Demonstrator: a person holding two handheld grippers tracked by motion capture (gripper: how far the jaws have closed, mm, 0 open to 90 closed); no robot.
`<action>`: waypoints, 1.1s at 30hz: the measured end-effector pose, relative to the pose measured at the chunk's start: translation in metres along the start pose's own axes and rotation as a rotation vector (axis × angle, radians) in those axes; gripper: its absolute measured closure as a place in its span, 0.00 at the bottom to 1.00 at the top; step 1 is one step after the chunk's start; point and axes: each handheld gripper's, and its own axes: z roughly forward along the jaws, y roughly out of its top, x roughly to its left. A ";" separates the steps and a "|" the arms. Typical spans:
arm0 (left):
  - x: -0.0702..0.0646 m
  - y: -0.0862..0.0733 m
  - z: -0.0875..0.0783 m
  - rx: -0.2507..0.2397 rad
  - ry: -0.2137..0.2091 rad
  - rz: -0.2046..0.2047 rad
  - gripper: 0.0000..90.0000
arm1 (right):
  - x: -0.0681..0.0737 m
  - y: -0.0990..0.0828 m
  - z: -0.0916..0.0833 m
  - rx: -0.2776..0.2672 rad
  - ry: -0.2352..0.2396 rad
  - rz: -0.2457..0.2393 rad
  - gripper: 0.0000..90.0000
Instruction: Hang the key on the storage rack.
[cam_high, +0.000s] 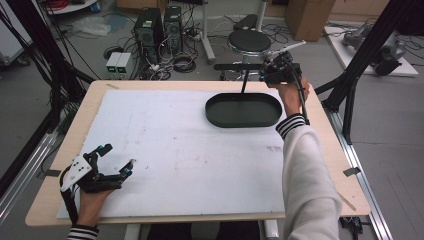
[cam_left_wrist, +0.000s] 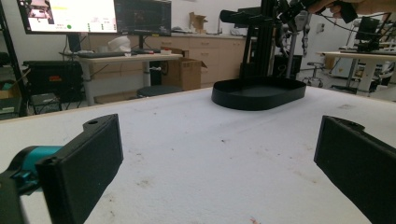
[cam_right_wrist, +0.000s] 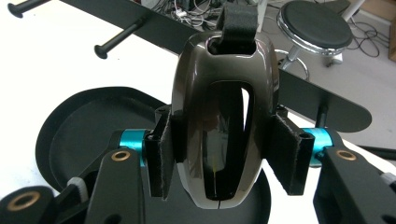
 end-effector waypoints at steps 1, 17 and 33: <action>0.000 0.000 0.000 0.000 0.000 0.000 0.02 | 0.000 0.000 0.001 0.004 0.002 0.002 0.53; 0.000 0.000 0.000 0.000 -0.001 0.002 0.02 | -0.003 -0.012 0.002 0.055 0.030 0.056 0.53; 0.000 0.000 0.000 -0.001 -0.001 0.001 0.02 | -0.003 -0.040 0.011 0.070 0.069 0.106 0.53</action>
